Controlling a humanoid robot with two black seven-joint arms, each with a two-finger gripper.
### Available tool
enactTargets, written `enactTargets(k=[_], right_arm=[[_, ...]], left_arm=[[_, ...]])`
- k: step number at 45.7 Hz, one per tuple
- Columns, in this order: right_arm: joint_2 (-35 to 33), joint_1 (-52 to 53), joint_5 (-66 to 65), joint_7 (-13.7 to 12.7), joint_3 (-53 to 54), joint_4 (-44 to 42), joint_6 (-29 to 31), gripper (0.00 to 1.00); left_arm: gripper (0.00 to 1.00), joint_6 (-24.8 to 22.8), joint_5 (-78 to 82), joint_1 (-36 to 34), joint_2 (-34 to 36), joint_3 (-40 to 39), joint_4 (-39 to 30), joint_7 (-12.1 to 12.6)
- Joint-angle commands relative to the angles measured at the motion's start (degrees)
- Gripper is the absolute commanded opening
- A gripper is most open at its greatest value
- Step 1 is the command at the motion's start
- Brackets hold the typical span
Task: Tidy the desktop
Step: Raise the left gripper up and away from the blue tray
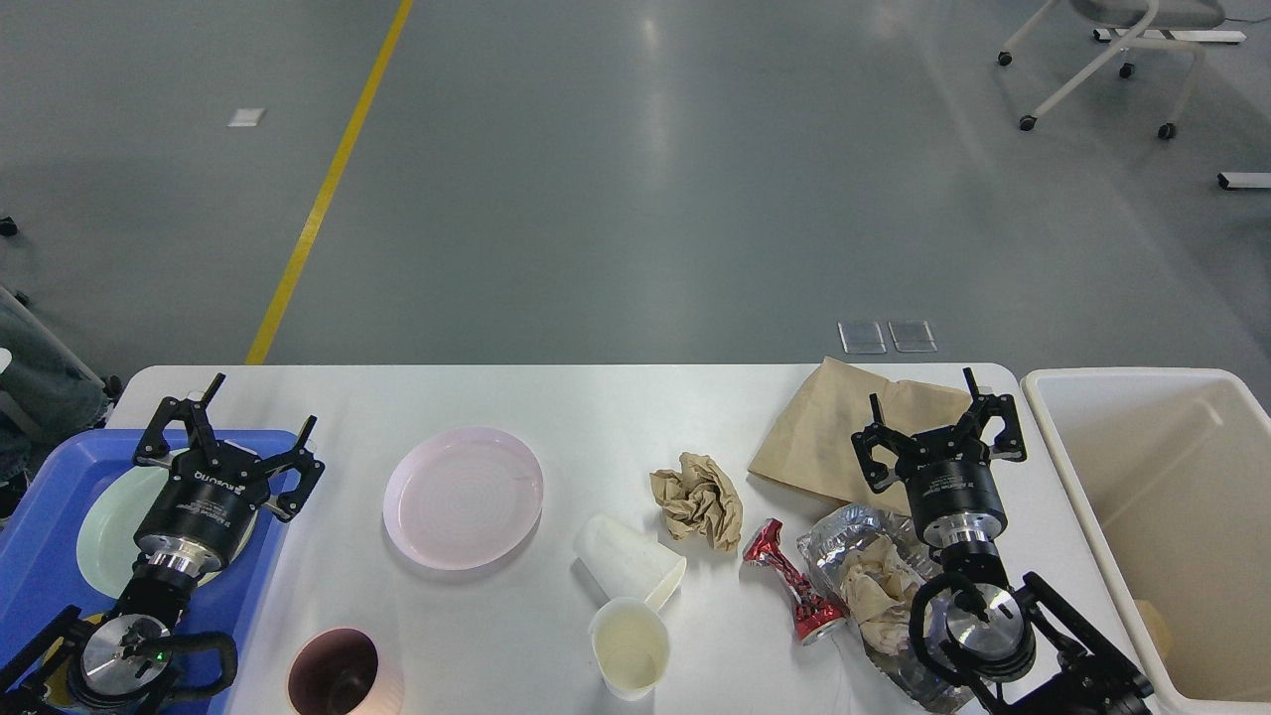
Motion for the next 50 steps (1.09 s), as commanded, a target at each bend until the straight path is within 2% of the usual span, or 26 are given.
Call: enactTargets(k=[1, 5, 18, 32, 36, 39, 43, 50], right_arm=[[0.0, 0.0, 0.0, 0.0, 0.0, 0.0, 0.0, 1.00], [0.0, 0.0, 0.0, 0.0, 0.0, 0.0, 0.0, 1.00], [0.0, 0.0, 0.0, 0.0, 0.0, 0.0, 0.0, 1.00], [0.0, 0.0, 0.0, 0.0, 0.0, 0.0, 0.0, 1.00], [0.0, 0.0, 0.0, 0.0, 0.0, 0.0, 0.0, 1.00], [0.0, 0.0, 0.0, 0.0, 0.0, 0.0, 0.0, 1.00], [0.0, 0.0, 0.0, 0.0, 0.0, 0.0, 0.0, 1.00], [0.0, 0.0, 0.0, 0.0, 0.0, 0.0, 0.0, 1.00]], left_arm=[[0.96, -0.3, -0.3, 0.0, 0.1, -0.1, 0.0, -0.8], [0.96, -0.7, -0.3, 0.0, -0.1, -1.6, 0.0, -1.3], [0.96, -0.3, 0.4, -0.1, 0.9, -2.4, 0.0, 1.1], [0.96, 0.3, -0.3, -0.8, 5.2, -0.4, 0.4, 0.6], [0.96, 0.4, -0.4, -3.6, 10.5, 5.0, 2.0, 0.2], [0.96, 0.4, -0.6, -8.6, 14.9, 12.0, 4.2, 0.3], [0.96, 0.4, -0.6, -16.0, 18.6, 24.1, 7.0, 0.3], [0.96, -0.4, -0.3, -29.9, 25.7, 48.7, 7.6, 0.7]])
